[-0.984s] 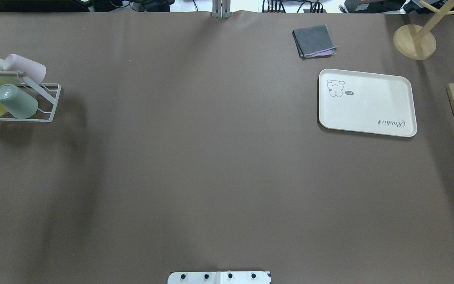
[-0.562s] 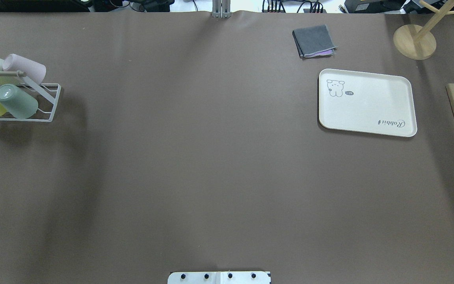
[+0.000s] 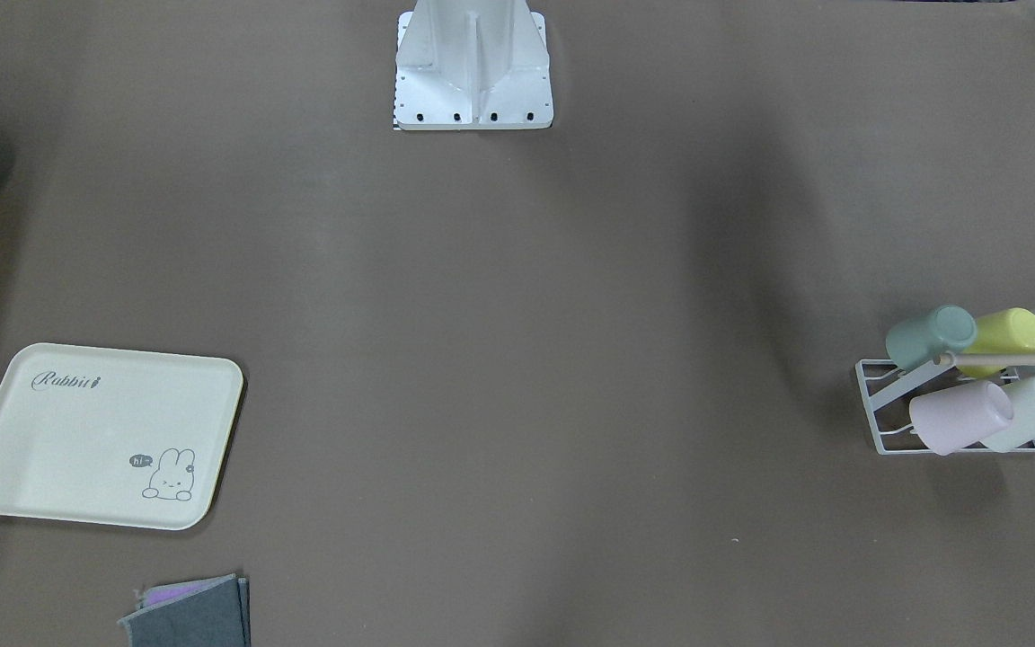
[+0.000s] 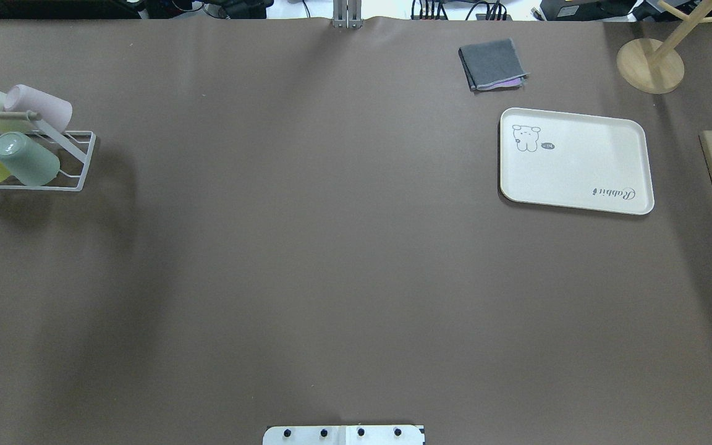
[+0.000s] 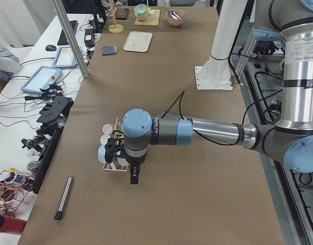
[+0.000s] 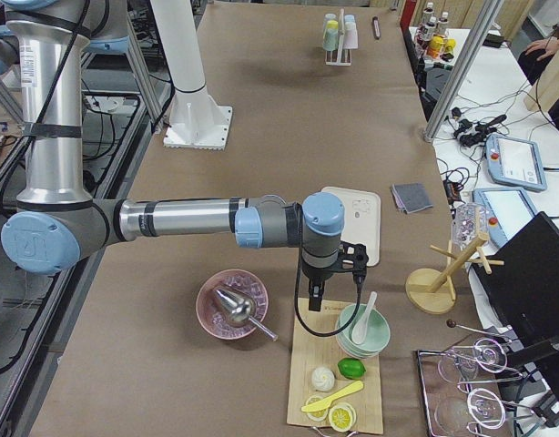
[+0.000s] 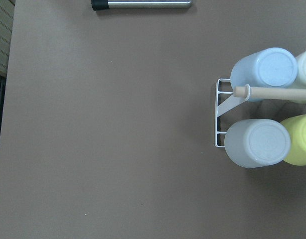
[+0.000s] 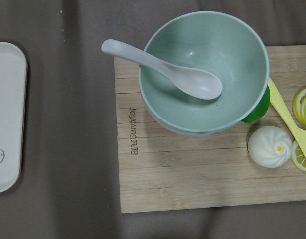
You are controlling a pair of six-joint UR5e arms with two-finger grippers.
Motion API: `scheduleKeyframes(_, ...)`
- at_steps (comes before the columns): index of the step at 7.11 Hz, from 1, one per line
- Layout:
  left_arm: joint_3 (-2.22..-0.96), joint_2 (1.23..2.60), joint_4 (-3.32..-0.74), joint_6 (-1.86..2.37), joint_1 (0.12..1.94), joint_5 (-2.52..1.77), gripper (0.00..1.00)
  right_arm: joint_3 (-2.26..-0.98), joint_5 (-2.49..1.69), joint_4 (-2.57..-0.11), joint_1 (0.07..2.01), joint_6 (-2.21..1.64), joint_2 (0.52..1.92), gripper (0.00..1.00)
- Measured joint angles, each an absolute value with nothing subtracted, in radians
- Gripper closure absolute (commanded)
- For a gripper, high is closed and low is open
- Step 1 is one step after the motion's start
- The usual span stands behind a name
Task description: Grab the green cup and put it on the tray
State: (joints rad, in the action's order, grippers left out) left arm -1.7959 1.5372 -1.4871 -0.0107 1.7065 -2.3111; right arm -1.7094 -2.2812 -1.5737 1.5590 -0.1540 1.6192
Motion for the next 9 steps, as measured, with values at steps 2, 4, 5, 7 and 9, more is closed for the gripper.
scheduleKeyframes(2, -1.818, 1.547, -1.486, -0.009, 1.696, -2.312, 0.01, -1.714, -2.281, -1.571, 1.56, -0.147, 1.626, 0.0)
scheduleKeyframes(4, -1.889, 1.547, -1.493, -0.019, 1.642, -2.304, 0.01, -1.709, -2.279, -1.573, 1.559, -0.153, 1.62, 0.0)
scheduleKeyframes(5, -1.939, 1.547, -1.496, -0.023, 1.591, -2.282, 0.01, -1.706, -2.277, -1.574, 1.558, -0.154, 1.618, 0.0)
scheduleKeyframes(7, -2.044, 1.551, -1.498, -0.098, 1.475, -2.179, 0.01, -1.7, -2.279, -1.57, 1.557, -0.151, 1.618, 0.0)
scheduleKeyframes(9, -2.14, 1.561, -1.499, -0.254, 1.338, -2.004, 0.01, -1.703, -2.281, -1.569, 1.557, -0.146, 1.616, 0.0)
